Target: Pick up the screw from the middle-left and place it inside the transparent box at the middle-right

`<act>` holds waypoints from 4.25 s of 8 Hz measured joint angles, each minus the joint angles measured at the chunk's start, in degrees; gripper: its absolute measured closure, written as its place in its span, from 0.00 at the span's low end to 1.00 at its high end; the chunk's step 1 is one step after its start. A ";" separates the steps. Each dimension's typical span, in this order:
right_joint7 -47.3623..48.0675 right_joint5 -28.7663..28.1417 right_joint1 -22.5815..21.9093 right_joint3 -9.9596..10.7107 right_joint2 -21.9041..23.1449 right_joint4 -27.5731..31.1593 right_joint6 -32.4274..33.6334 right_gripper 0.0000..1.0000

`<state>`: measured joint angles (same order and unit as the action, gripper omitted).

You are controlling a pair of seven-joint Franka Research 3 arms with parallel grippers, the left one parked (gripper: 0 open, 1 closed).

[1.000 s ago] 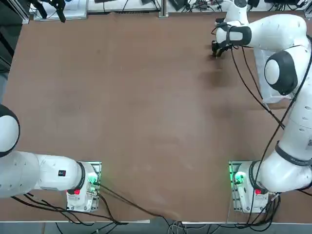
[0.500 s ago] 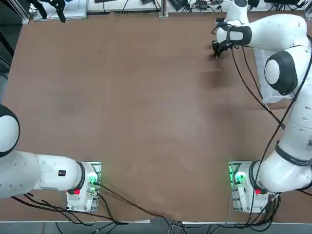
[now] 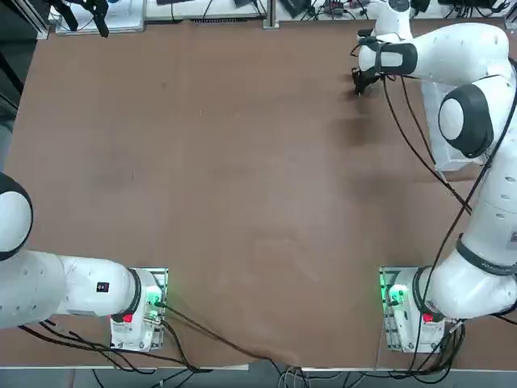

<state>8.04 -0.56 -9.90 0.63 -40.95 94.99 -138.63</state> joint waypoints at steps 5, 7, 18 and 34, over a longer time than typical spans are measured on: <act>-2.88 0.01 3.73 0.48 7.08 -1.59 7.42 0.96; -9.53 0.02 8.24 0.62 11.29 -1.59 13.43 0.96; -40.29 0.18 28.58 0.85 15.32 5.43 16.96 0.96; -24.97 -0.46 21.68 -1.18 29.91 -4.98 35.12 0.00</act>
<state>-16.92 -1.02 11.78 -0.54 -11.05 90.01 -103.51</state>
